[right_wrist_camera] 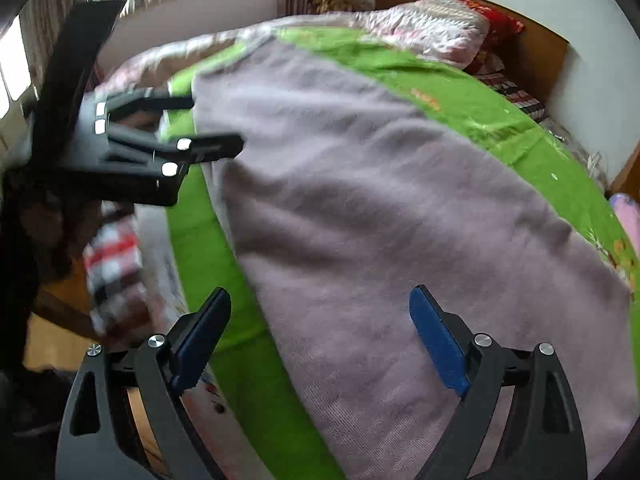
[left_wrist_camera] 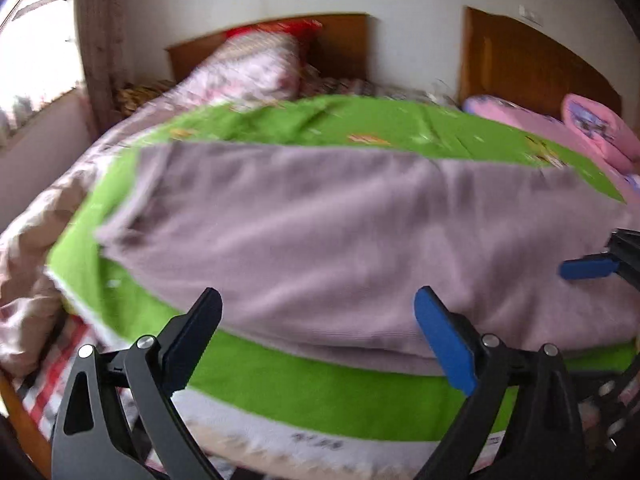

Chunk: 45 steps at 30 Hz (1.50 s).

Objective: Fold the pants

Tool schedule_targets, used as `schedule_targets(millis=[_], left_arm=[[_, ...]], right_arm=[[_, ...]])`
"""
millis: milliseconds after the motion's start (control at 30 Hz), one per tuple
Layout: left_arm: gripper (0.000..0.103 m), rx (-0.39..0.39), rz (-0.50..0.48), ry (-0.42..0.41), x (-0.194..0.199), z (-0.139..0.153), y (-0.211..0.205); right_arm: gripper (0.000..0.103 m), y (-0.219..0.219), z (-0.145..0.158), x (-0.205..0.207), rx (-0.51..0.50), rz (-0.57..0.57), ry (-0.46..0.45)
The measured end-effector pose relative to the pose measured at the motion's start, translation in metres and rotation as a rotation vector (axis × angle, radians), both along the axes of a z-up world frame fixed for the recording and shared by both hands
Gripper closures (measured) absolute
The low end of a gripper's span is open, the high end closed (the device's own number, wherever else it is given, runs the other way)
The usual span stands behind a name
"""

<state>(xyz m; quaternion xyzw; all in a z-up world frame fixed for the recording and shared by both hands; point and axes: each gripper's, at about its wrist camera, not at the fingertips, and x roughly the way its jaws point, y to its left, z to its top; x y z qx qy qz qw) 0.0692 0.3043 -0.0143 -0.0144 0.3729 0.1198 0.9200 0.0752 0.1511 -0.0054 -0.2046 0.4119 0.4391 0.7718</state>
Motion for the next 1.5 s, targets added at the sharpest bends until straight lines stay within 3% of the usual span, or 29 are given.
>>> schedule_targets(millis=[67, 133, 200, 267, 367, 433, 500, 600, 667, 700, 733, 767, 800, 867, 933, 1033, 1100, 1200, 1267, 1333, 1433, 1500], left_arm=[[0.006, -0.015, 0.0, 0.009, 0.001, -0.003, 0.004], [0.005, -0.008, -0.029, 0.066, 0.007, -0.017, -0.002], [0.005, 0.029, -0.034, 0.056, 0.007, -0.02, -0.012], [0.005, 0.01, -0.032, 0.067, 0.005, -0.02, -0.01], [0.005, -0.018, -0.011, 0.099, 0.007, -0.013, -0.006], [0.005, -0.01, -0.021, 0.062, 0.007, 0.001, -0.012], [0.004, -0.049, -0.079, 0.024, 0.011, 0.016, -0.027], [0.002, -0.074, -0.166, 0.023, 0.024, 0.021, -0.057], [0.002, -0.053, -0.206, 0.076, 0.036, 0.01, -0.081], [0.002, -0.04, -0.222, 0.119, 0.042, 0.001, -0.09], [0.002, -0.033, -0.232, 0.155, 0.048, -0.007, -0.097], [0.001, -0.025, -0.227, 0.204, 0.054, -0.02, -0.103], [0.001, -0.042, -0.21, 0.173, 0.054, -0.02, -0.1], [0.002, -0.061, -0.178, 0.191, 0.057, -0.019, -0.1], [0.002, -0.061, -0.164, 0.16, 0.055, -0.007, -0.107], [0.002, -0.109, -0.278, 0.088, 0.053, 0.022, -0.143], [0.002, -0.08, -0.406, 0.078, 0.062, 0.036, -0.188], [0.002, -0.065, -0.541, 0.113, 0.096, 0.037, -0.25], [0.002, -0.067, -0.588, 0.166, 0.128, 0.029, -0.287], [0.002, -0.077, -0.595, 0.211, 0.15, 0.022, -0.315], [0.002, -0.062, -0.647, 0.235, 0.182, 0.012, -0.362], [0.002, -0.049, -0.642, 0.255, 0.204, 0.001, -0.386]], right_arm=[[0.016, -0.003, 0.014, 0.011, 0.098, -0.058, 0.004], [0.015, -0.001, 0.019, 0.022, 0.122, -0.132, -0.01], [0.015, 0.007, 0.011, 0.031, 0.05, -0.166, -0.026], [0.014, 0.012, -0.008, 0.026, -0.067, -0.14, -0.025], [0.014, -0.004, -0.001, 0.019, -0.034, -0.127, 0.01], [0.014, -0.013, 0.007, 0.019, -0.036, -0.078, 0.03], [0.014, -0.033, 0.019, 0.028, -0.04, -0.131, -0.038], [0.014, -0.071, 0.027, 0.082, 0.009, -0.284, -0.017], [0.014, -0.098, 0.009, 0.117, -0.073, -0.411, 0.024], [0.009, -0.11, -0.001, 0.13, -0.121, -0.461, 0.048], [0.008, -0.128, -0.007, 0.139, -0.077, -0.47, 0.097], [0.008, -0.139, -0.005, 0.139, -0.029, -0.465, 0.11], [0.008, -0.148, -0.001, 0.138, -0.027, -0.483, 0.114], [0.008, -0.164, 0.014, 0.128, -0.059, -0.542, 0.047], [0.008, -0.187, 0.033, 0.112, 0.011, -0.552, 0.016], [0.008, -0.224, 0.052, 0.079, 0.086, -0.57, -0.014], [0.008, -0.249, 0.05, 0.065, 0.088, -0.591, -0.006], [0.008, -0.285, 0.025, 0.076, -0.025, -0.66, 0.038], [0.005, -0.309, -0.001, 0.081, -0.136, -0.709, 0.115], [0.005, -0.339, 0.003, 0.066, -0.027, -0.702, 0.161], [0.005, -0.365, 0.009, 0.046, -0.04, -0.742, 0.131], [0.005, -0.378, 0.01, 0.032, 0.017, -0.725, 0.148]])
